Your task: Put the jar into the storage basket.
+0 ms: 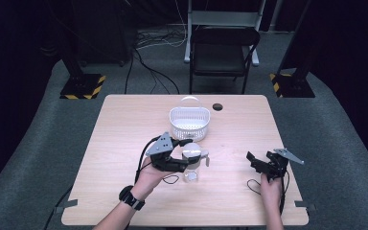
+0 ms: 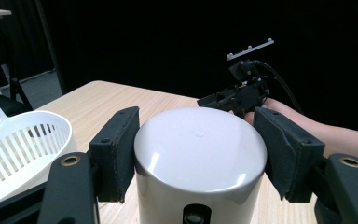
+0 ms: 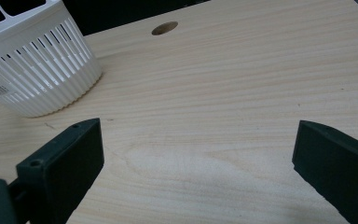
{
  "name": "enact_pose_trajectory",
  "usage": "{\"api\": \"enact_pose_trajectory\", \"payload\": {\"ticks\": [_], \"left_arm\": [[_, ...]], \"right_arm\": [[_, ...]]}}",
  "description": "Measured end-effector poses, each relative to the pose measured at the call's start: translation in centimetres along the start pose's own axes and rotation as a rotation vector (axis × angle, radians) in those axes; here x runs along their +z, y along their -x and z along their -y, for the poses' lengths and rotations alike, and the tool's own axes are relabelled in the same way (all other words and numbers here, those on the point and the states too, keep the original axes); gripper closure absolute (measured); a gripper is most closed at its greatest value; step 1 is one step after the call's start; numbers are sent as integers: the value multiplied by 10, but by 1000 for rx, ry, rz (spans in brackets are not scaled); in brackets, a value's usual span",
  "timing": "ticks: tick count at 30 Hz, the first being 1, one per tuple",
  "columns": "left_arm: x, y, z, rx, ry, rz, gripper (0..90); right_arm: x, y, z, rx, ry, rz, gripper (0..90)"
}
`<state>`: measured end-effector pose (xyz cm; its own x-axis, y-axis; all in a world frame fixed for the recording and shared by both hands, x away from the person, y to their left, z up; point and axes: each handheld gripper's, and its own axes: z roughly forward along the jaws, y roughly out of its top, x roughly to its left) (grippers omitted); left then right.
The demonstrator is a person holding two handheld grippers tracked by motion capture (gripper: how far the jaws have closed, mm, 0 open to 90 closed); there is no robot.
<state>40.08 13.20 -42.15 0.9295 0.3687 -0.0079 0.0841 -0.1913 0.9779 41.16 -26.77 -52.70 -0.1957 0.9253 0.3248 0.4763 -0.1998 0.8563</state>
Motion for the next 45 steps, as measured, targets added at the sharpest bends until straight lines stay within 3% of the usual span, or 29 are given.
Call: {"api": "enact_pose_trajectory", "payload": {"ticks": [25, 45], "left_arm": [[-4, 2, -3, 11, -5, -35, 339], [-32, -2, -47, 13, 4, -125, 340]], "right_arm": [[0, 0, 0, 1, 0, -2, 11], [0, 0, 0, 2, 1, 2, 11]]}}
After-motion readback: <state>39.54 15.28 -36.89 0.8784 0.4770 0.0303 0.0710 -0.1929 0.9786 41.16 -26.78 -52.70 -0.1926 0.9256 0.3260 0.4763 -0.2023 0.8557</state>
